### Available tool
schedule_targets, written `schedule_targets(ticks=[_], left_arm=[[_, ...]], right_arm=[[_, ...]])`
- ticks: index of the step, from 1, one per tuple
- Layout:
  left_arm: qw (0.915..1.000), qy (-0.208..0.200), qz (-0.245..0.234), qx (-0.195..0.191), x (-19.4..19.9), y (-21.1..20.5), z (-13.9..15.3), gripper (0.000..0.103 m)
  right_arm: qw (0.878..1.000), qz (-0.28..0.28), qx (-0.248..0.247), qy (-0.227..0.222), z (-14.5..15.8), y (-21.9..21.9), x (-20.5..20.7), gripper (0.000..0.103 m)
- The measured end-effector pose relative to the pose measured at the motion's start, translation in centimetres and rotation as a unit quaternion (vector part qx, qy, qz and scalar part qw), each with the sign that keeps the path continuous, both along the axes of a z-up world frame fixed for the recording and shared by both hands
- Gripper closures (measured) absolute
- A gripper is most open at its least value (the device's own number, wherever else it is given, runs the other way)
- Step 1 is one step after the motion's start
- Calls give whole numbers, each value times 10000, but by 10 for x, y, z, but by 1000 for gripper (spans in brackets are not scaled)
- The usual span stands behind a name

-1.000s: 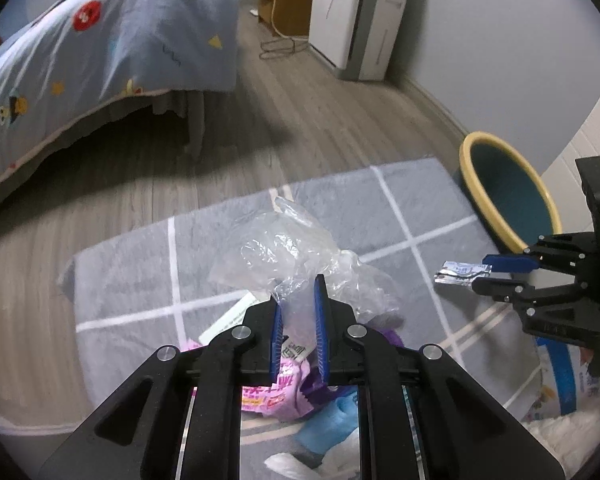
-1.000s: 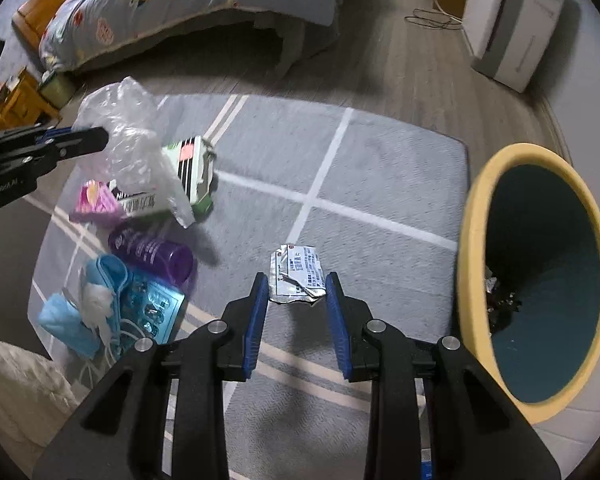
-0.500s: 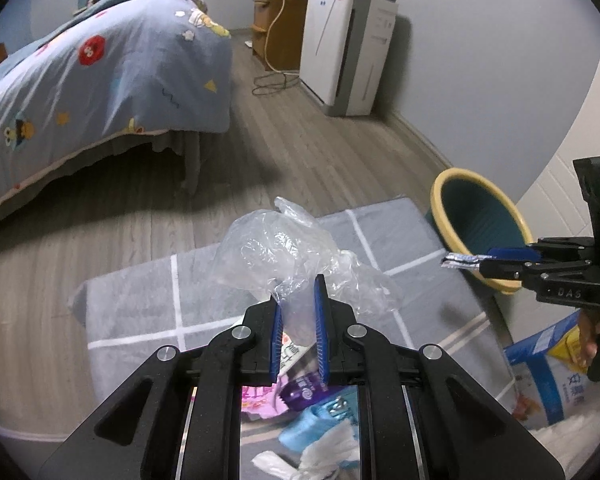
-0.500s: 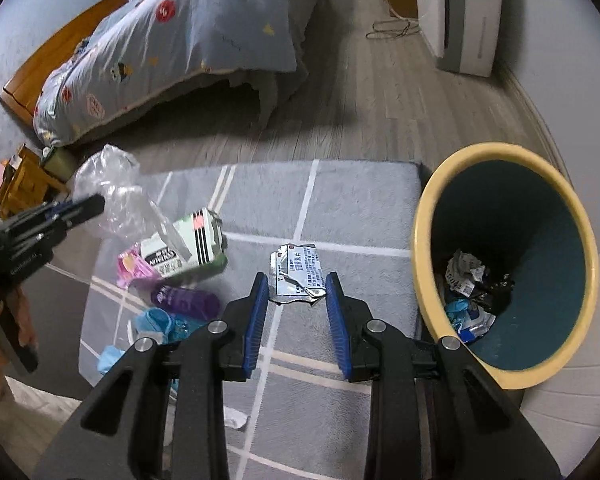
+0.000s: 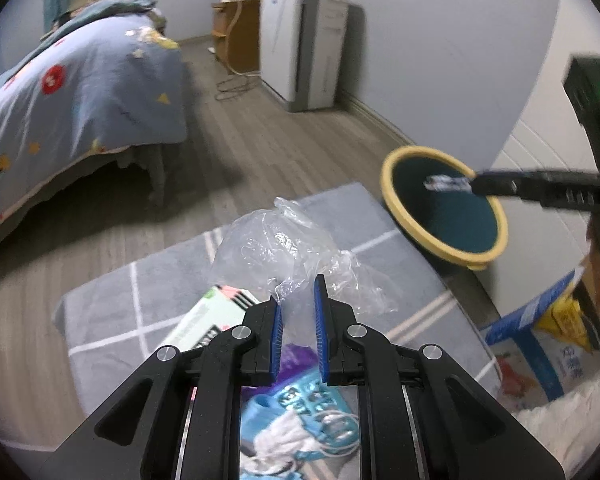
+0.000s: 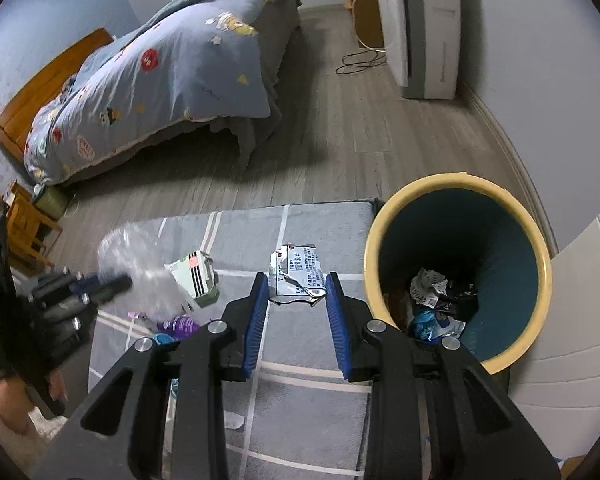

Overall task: Collect trash
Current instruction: 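Carry the foil packet over the bin with the right gripper while the left holds the clear plastic, then open the right gripper over the bin to drop the foil packet while the left opens on the clear plastic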

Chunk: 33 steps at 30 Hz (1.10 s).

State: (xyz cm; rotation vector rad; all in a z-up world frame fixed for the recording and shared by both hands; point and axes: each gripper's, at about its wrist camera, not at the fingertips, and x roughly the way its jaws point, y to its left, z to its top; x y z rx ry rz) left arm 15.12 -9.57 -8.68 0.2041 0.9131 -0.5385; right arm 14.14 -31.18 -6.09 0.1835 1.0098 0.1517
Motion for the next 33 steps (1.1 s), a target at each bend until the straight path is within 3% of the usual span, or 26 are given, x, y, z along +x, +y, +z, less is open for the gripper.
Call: schedule_targets(ticks=[10, 17, 22, 25, 33], left_arm=[[9997, 53, -98, -199, -6, -37, 9, 88], [9986, 273, -147, -435, 2, -73, 14, 88], [9968, 517, -221, -577, 8, -105, 7, 88], [9962, 647, -296, -503, 12, -128, -2, 88], [9964, 440, -716, -65, 16, -186, -15, 84]], right_arm=[[9997, -232, 50, -62, 2, -30, 3, 74], [9967, -799, 3, -134, 4, -75, 0, 74], [9917, -1231, 356, -83, -4, -110, -3, 74], [9878, -1504, 402, 42, -14, -128, -4, 74], [9787, -1923, 628, 352, -38, -150, -3, 74]])
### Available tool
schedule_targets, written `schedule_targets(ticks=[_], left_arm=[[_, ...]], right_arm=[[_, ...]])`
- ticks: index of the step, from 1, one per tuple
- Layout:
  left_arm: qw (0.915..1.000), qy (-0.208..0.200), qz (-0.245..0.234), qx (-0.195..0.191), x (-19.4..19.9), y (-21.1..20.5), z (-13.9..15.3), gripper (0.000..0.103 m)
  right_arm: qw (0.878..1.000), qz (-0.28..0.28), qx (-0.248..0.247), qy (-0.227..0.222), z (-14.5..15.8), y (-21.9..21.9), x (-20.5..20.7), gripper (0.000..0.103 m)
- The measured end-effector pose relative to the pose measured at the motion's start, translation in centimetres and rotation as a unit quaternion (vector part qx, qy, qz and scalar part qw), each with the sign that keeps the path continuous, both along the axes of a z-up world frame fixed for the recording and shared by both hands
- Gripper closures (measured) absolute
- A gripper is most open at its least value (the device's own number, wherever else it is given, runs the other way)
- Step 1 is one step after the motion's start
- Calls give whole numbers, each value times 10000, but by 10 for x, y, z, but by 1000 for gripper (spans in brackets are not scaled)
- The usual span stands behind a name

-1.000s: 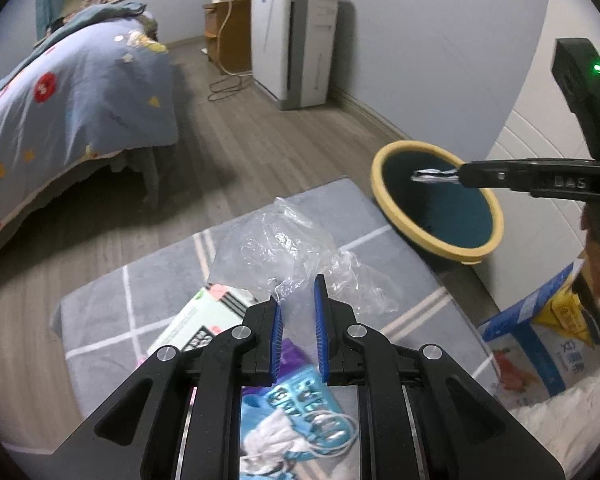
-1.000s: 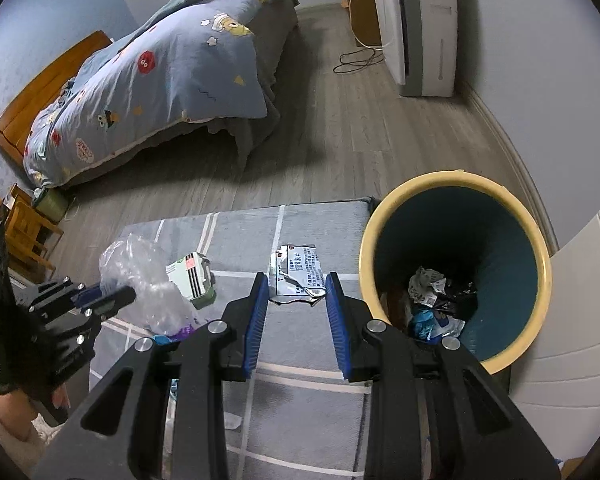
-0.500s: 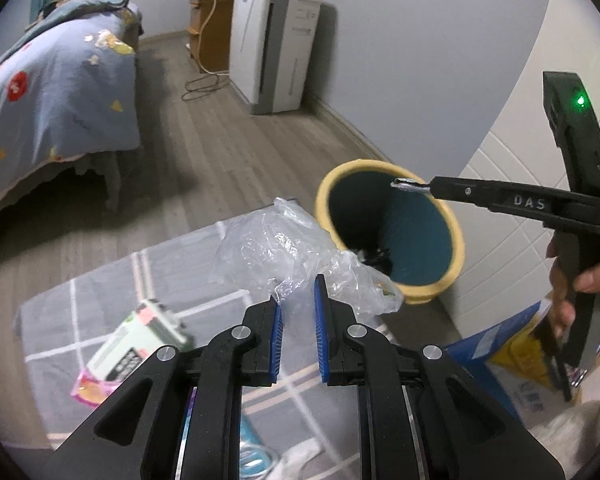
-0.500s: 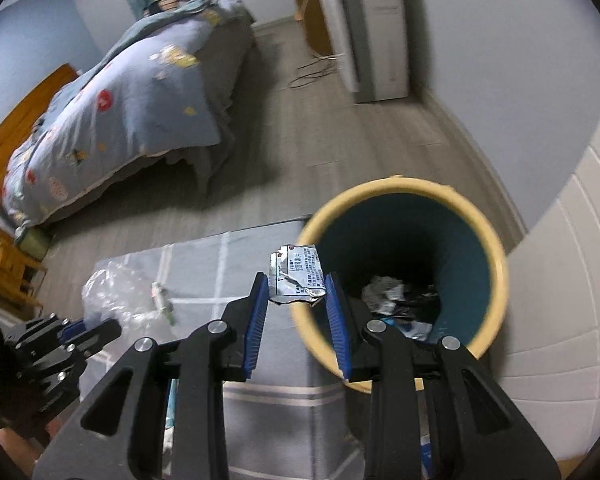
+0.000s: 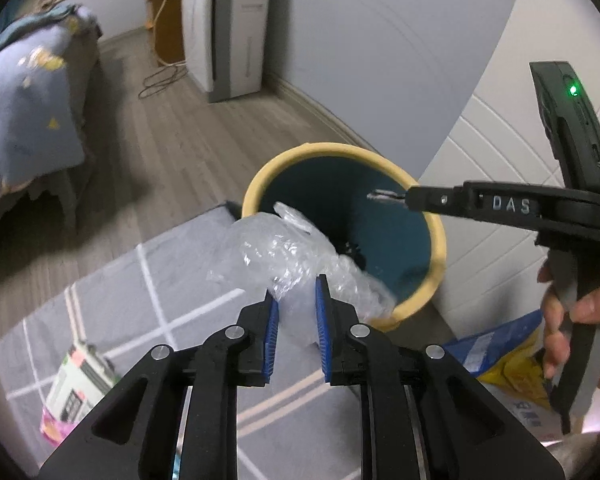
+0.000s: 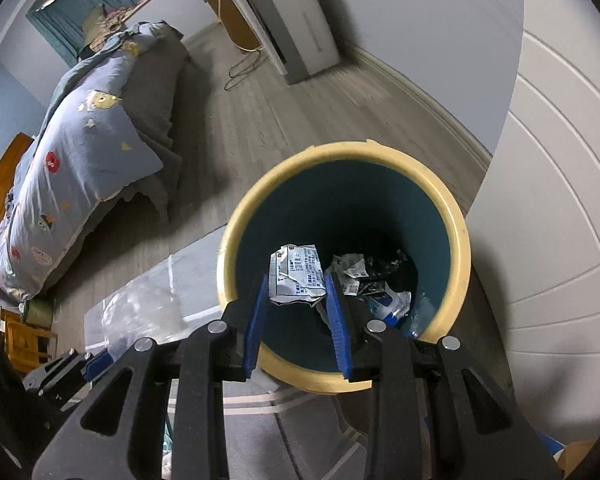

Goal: Collect trash

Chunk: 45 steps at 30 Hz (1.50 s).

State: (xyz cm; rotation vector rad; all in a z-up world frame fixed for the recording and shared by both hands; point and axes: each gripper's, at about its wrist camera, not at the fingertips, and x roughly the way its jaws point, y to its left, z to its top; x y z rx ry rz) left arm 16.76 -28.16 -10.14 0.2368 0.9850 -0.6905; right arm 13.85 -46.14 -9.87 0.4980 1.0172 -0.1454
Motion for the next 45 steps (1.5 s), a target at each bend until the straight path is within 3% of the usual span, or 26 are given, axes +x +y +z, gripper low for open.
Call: schedule_targets(ticks=[6, 10, 14, 20, 28, 30, 32, 34, 36, 40, 42, 45], left_arm=[[9997, -177, -100, 143, 12, -17, -9, 76], [9987, -445, -264, -3, 8, -18, -4, 39], [9980, -545, -304, -78, 5, -14, -3, 29], [9991, -353, 101, 228, 18, 5, -24, 28], [9919, 344, 729, 977, 40, 35, -90, 28], [9907, 452, 775, 1020, 44, 37, -100, 35], [9902, 588, 772, 1008, 46, 40, -106, 67], [9920, 572, 651, 919, 45, 38, -106, 70], [9951, 289, 602, 725, 42, 41, -92, 71], [9969, -606, 294, -407, 27, 45, -39, 70], [9959, -567, 27, -700, 26, 36, -27, 69], [9967, -397, -184, -687, 27, 18, -27, 69]], right_arm=[[9996, -253, 122, -61, -6, -11, 0, 73], [9997, -247, 34, -65, -8, -12, 2, 72], [9994, -339, -13, 17, -13, -13, 2, 49], [9994, -347, -10, 75, -14, -12, 2, 44], [9997, -236, -59, 101, -15, -9, 6, 44], [9997, -189, -89, 108, -14, -8, 8, 44], [9997, -146, -142, 109, -14, -7, 9, 44], [9997, -149, -185, 98, -13, -8, 10, 44], [9996, -201, -151, 87, -13, -10, 9, 44], [9989, -398, -216, 88, -12, -15, 7, 44], [9978, -619, -222, 48, -10, -21, 4, 44], [9958, -888, -218, -42, -7, -29, -1, 44]])
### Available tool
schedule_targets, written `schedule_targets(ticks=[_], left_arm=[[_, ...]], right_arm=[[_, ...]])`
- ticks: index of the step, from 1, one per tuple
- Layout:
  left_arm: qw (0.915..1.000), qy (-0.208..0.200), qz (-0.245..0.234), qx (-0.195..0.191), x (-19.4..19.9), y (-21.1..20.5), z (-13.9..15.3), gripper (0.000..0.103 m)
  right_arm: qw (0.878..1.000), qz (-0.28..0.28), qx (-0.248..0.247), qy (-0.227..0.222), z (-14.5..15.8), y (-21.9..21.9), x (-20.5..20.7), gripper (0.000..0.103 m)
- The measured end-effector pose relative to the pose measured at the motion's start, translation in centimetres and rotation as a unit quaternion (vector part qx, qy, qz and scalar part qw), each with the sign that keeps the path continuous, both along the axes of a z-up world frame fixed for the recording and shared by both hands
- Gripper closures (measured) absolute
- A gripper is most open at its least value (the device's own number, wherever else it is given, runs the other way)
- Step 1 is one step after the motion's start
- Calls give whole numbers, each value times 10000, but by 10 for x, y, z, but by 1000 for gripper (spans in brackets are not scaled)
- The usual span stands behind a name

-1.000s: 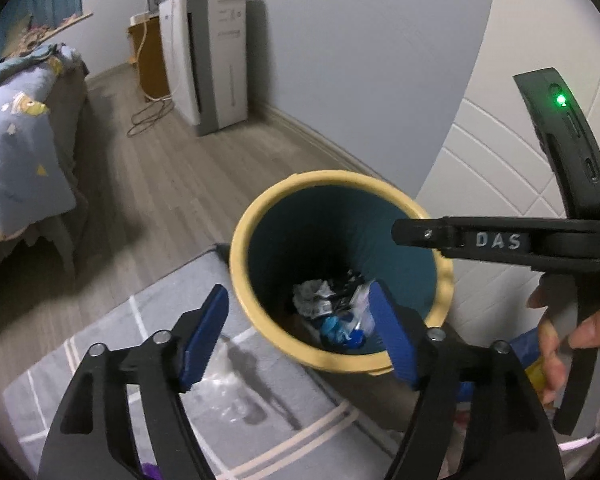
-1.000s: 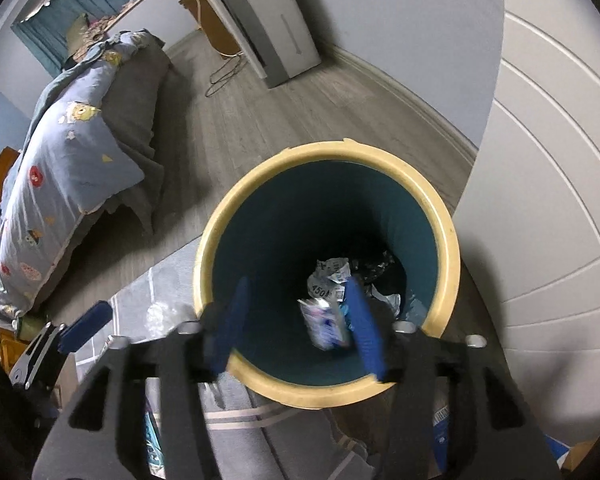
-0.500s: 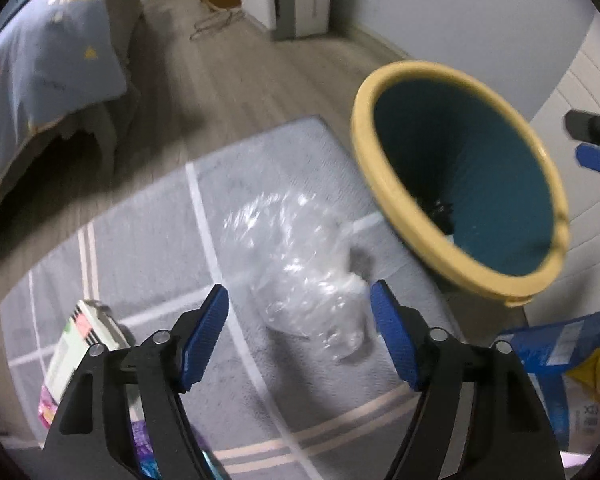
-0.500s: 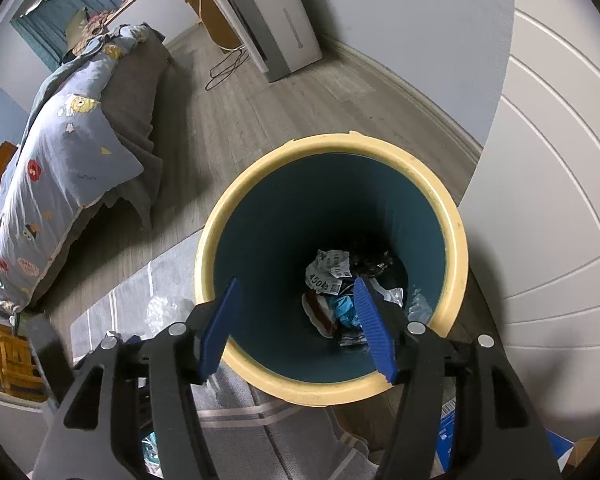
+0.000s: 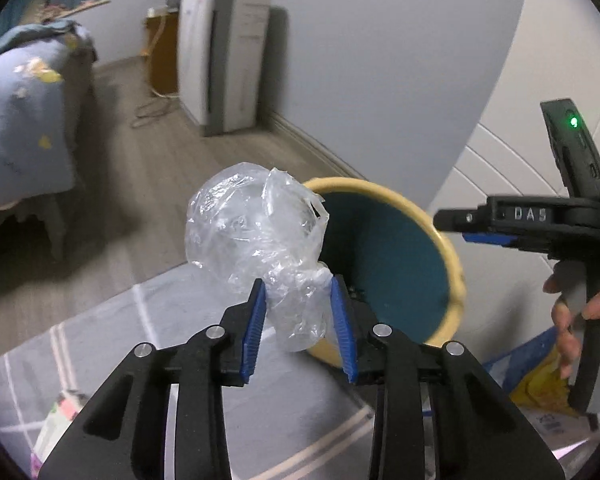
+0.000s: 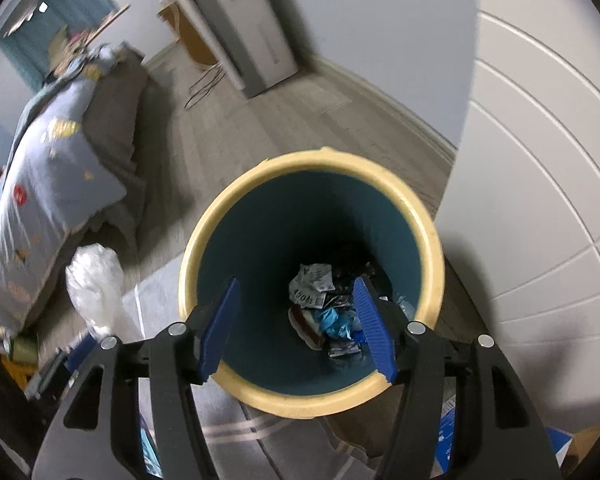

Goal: Collect trash

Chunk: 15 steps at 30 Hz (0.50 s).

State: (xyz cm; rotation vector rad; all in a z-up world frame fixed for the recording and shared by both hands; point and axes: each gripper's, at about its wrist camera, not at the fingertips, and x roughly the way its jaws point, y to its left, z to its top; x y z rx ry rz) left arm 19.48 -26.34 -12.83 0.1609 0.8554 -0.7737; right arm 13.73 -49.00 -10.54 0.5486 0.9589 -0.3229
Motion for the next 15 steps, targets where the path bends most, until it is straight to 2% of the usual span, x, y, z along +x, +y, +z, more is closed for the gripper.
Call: schedule_targets(ticks=[4, 6, 7, 8, 9, 13, 15], left_arm=[[9984, -195, -262, 465, -6, -26, -5, 62], [9973, -279, -361, 571, -9, -35, -3, 49], [9970, -340, -353, 600, -10, -37, -2, 34], [9968, -405, -328, 611, -11, -38, 2, 24], [9971, -477, -298, 518, -12, -35, 6, 24], [9987, -331, 51, 390, -7, -18, 13, 19], [9982, -345, 296, 403, -5, 3, 18, 17]], right_arm=[[9997, -188, -106, -144, 6, -6, -6, 44], [9996, -230, -41, -157, 4, -9, -6, 44], [9996, -230, -25, -140, 3, -9, -6, 44], [9997, -222, -36, -115, 2, -9, -5, 43], [9997, -205, -57, -80, 1, -8, -4, 40], [9999, -89, -100, -42, 1, -3, 1, 33], [9998, 82, -198, -54, 4, 7, 6, 20]])
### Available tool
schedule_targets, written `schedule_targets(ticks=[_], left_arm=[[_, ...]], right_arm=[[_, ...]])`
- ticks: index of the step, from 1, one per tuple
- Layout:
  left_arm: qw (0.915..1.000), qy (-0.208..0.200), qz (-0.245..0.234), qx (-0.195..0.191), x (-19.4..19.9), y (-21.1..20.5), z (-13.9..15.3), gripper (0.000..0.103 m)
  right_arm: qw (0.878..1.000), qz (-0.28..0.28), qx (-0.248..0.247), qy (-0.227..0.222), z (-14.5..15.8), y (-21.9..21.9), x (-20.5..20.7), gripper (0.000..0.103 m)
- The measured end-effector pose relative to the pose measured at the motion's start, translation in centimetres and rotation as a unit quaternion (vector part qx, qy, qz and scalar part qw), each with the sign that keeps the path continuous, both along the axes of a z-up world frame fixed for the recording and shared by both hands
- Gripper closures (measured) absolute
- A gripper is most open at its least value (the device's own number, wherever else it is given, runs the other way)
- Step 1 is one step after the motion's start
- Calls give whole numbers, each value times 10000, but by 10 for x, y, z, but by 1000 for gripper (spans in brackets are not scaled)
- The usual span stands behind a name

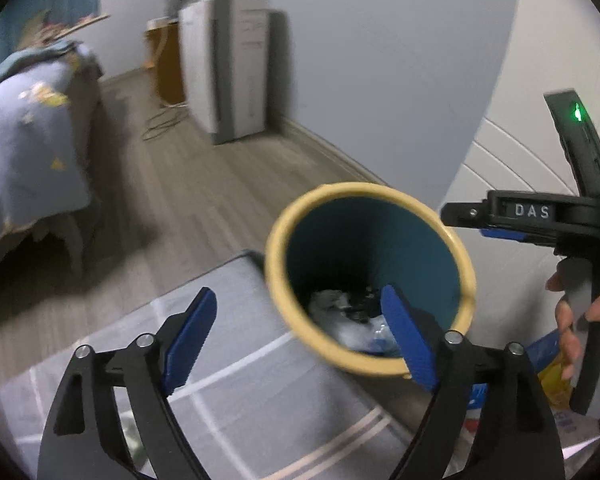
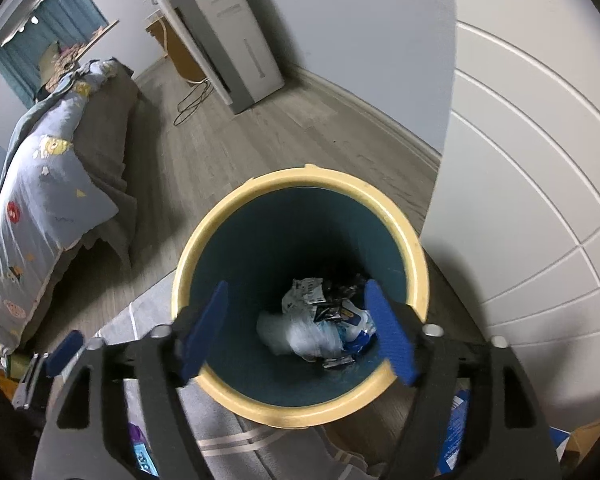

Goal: Collect trash

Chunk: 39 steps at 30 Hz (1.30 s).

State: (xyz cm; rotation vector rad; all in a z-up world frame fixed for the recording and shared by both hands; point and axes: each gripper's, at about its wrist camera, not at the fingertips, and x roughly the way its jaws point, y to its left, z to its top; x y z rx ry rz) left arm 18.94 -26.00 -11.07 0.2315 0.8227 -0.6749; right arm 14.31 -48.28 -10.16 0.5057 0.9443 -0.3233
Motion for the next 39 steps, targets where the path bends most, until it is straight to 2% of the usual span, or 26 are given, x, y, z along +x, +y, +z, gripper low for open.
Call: schedule_targets(ticks=[4, 10, 12, 17, 21, 24, 26, 28, 30, 31, 33, 36, 39], left_arm=[[9990, -45, 450, 63, -2, 53, 18, 13], [9918, -377, 1155, 399, -22, 152, 52, 8], [9890, -352, 1342, 515, -33, 184, 59, 8], [9840, -281, 1682, 507, -71, 242, 71, 8], [9825, -306, 1799, 381, -98, 265, 71, 8], [9803, -191, 1945, 277, -104, 281, 69, 8], [9783, -209, 2050, 218, -103, 288, 71, 8], [9762, -131, 2162, 124, -102, 292, 71, 8], [9754, -30, 2206, -9, -100, 296, 70, 8], [9753, -8, 2209, -43, -101, 297, 70, 8], [9755, 18, 2200, -70, -100, 298, 70, 8], [9737, 96, 2264, -233, -96, 301, 71, 8], [9717, 132, 2324, -402, -93, 303, 72, 8]], right_arm=[[9986, 416, -316, -25, 10, 28, 9, 8], [9878, 1265, -887, -207, 34, 93, 13, 7], [9839, 1550, -849, -276, 40, 120, 6, 5], [9782, 1920, -795, 38, 42, 188, -13, 5], [9716, 2188, -846, 301, 24, 235, -43, 5], [9663, 2357, -862, 579, 2, 267, -67, 6], [9646, 2413, -689, 806, -17, 281, -80, 6], [9615, 2466, -579, 1064, -36, 291, -88, 15], [9578, 2501, -424, 1352, -55, 294, -95, 33], [9558, 2525, -338, 1464, -63, 296, -99, 38], [9505, 2604, -214, 1680, -78, 297, -106, 54], [9412, 2794, -396, 1858, -94, 307, -109, 65], [9355, 2914, -343, 1968, -106, 311, -106, 76]])
